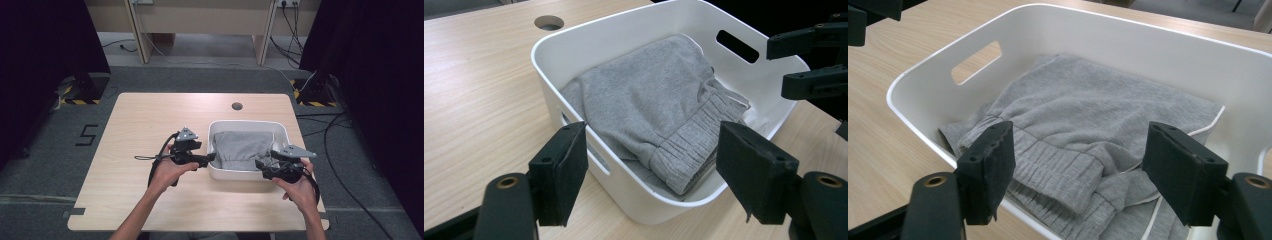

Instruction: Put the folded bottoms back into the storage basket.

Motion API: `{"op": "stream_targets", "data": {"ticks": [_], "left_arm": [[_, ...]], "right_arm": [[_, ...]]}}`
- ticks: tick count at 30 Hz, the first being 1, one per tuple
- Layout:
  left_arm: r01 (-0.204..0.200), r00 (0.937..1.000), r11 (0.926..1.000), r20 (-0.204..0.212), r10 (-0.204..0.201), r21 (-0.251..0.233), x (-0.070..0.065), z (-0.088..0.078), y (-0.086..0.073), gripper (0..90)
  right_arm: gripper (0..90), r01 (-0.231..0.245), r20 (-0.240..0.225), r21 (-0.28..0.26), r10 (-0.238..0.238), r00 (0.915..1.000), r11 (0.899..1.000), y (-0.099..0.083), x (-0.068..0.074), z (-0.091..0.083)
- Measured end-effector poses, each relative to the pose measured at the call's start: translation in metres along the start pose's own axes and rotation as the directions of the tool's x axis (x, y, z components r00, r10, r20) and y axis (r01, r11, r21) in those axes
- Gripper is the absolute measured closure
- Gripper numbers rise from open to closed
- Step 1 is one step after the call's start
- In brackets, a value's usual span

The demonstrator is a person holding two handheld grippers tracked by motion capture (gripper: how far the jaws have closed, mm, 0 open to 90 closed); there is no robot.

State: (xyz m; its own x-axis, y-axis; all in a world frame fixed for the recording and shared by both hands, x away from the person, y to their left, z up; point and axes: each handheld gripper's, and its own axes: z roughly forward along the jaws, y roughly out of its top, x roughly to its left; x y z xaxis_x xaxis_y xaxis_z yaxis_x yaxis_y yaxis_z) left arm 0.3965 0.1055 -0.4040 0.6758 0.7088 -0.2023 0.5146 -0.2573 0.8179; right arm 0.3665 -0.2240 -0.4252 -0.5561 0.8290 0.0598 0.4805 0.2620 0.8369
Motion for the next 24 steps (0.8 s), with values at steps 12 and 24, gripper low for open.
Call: {"op": "stream_targets", "data": {"ticks": [12,24], "left_arm": [[-0.008,0.9999,0.9999,-0.008,0.008,-0.007,0.003,-0.025,-0.015,25.5],[0.009,0.9990,0.9997,-0.043,-0.010,-0.024,0.013,-0.046,-0.036,24.5]], "right_arm": [[22.2,0.011,0.003,-0.007,-0.011,0.9999,1.000,-0.006,0.010,-0.016],[22.3,0.014,-0.004,-0.017,-0.014,0.9999,1.000,-0.019,0.015,-0.034]]}}
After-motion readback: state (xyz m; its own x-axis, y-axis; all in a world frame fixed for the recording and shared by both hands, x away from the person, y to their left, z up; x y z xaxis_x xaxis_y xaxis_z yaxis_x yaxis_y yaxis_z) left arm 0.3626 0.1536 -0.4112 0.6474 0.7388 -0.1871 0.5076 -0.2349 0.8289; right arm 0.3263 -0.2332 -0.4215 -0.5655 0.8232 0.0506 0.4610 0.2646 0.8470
